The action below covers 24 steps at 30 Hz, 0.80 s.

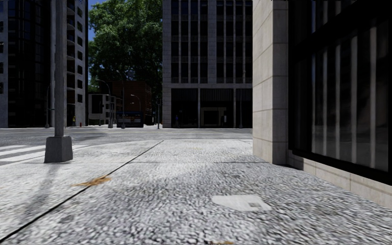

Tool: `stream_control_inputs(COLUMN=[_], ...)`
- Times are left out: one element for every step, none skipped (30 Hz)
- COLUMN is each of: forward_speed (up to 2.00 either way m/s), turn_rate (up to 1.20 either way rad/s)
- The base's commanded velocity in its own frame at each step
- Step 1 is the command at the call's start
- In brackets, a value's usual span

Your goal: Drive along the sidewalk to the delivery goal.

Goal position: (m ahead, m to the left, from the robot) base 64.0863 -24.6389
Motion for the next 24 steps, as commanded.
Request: stream_control_inputs(forward_speed=[2.00, 2.00, 2.00, 2.00, 2.00, 2.00, 2.00, 2.00, 2.00, 2.00, 2.00, 2.00, 2.00, 2.00, 2.00, 2.00, 2.00, 2.00, 2.00, 2.00, 2.00, 2.00, 2.00, 2.00], turn_rate=[0.00, 0.00, 0.00, 0.00, 0.00, 0.00, 0.00, 0.00, 0.00, 0.00, 0.00, 0.00, 0.00, 0.00, 0.00, 0.00, 0.00, 0.00, 0.00, 0.00, 0.00, 0.00, 0.00, 0.00])
